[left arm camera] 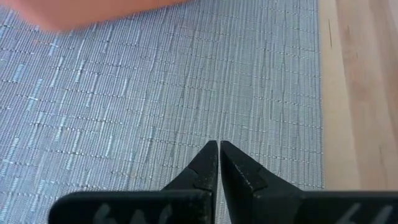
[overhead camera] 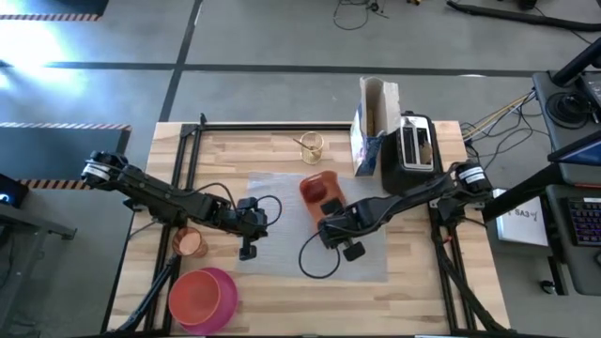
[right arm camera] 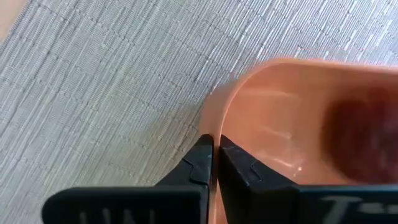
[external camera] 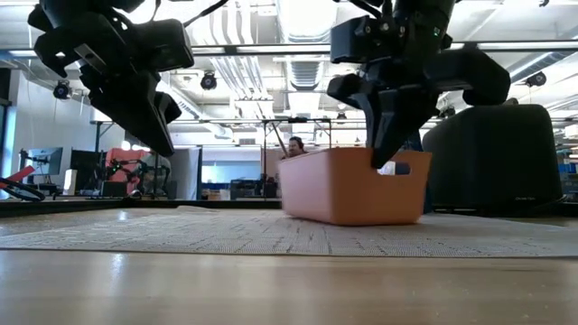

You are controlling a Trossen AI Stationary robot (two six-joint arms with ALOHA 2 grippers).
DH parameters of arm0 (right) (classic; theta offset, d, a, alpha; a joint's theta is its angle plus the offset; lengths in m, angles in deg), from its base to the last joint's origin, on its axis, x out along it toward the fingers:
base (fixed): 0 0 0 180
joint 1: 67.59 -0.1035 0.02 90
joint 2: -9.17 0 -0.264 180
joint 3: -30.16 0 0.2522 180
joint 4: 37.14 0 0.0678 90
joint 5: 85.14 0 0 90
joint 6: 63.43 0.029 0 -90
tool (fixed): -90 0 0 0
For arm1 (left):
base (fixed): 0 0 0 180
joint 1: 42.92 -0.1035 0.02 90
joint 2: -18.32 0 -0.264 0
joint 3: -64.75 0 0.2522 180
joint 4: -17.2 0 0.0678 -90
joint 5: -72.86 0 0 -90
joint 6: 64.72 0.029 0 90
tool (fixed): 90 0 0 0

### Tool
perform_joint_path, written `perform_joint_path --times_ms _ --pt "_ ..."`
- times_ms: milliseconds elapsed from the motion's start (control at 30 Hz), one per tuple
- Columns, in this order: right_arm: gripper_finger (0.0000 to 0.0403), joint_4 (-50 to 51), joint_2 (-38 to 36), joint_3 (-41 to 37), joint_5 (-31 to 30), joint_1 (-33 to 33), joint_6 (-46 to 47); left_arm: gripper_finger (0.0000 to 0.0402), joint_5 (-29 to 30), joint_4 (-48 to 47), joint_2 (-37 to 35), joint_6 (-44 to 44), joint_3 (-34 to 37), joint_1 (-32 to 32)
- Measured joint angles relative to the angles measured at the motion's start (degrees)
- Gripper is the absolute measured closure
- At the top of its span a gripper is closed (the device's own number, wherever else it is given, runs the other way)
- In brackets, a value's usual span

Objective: Arrange a breakfast setting
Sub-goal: Move the orange bin into the bottom right of the table

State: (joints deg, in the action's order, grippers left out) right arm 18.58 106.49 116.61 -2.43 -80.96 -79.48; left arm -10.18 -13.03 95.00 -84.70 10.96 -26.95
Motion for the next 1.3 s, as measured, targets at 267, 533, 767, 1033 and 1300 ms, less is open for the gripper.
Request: perform_joint_path --times_ms 267,533,767,1033,1300 --pt "0.0394 2.62 -4.66 0.06 1.10 -1.30 4.26 0.0400 -0.01 -0.11 0.00 -0.08 0.00 0.00" --pt "0.0394 8.07 -9.82 0.72 1.82 -7.52 22.49 0.0400 1.16 -0.62 0.00 -0.06 0.02 0.00" --pt "0.0394 12.22 -9.59 0.66 1.97 -17.28 42.86 0.0400 3.07 -0.50 0.00 -0.08 0.02 0.00" --pt "0.0394 12.52 -7.28 0.63 1.69 -29.95 68.29 0.0400 3.09 -0.20 0.00 -0.07 0.02 0.00" --pt "0.0394 11.33 -2.47 1.12 4.45 -41.61 89.62 0.0400 3.13 -0.22 0.00 1.41 0.01 0.00"
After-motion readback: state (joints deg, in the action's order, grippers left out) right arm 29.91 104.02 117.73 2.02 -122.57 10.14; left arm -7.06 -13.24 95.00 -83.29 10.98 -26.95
